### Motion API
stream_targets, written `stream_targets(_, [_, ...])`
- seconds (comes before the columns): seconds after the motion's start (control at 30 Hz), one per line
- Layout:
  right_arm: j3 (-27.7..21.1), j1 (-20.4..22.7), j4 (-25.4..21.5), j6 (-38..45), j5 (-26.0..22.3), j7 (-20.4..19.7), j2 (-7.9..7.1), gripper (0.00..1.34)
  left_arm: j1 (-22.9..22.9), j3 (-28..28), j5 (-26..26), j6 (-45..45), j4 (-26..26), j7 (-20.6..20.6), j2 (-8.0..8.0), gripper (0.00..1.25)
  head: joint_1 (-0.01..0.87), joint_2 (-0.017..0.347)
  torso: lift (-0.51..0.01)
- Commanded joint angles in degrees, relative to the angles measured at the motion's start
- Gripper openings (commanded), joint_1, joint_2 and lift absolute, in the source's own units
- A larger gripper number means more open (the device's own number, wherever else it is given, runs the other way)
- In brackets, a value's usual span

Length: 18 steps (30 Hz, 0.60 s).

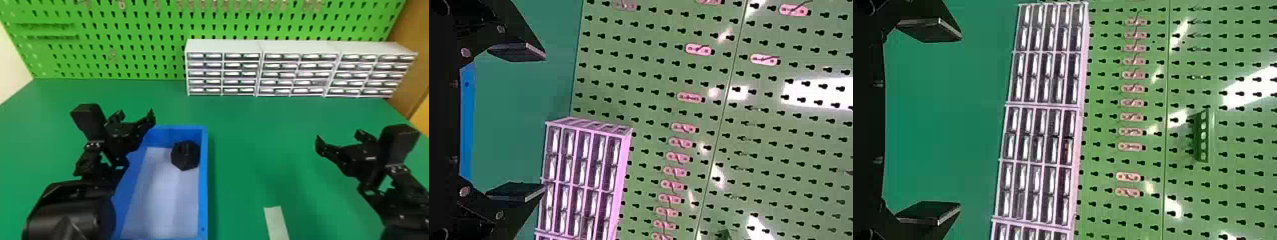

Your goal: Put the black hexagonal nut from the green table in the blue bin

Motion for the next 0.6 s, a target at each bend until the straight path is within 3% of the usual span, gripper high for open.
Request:
stream_targets(0.0, [-0.1,0.0,0.0,-0.1,-0.1,0.0,0.00,1.23,0.0,0.0,0.0,0.0,0.0,0.0,-0.15,0.92,0.686,0.051,-0.097])
stream_targets(0.57, [-0.2,-0.1,0.0,-0.1,0.0,0.0,0.09,1.23,0.1,0.0,-0.1,0.0,0.0,0.1,-0.15,0.92,0.686,0.051,-0.097])
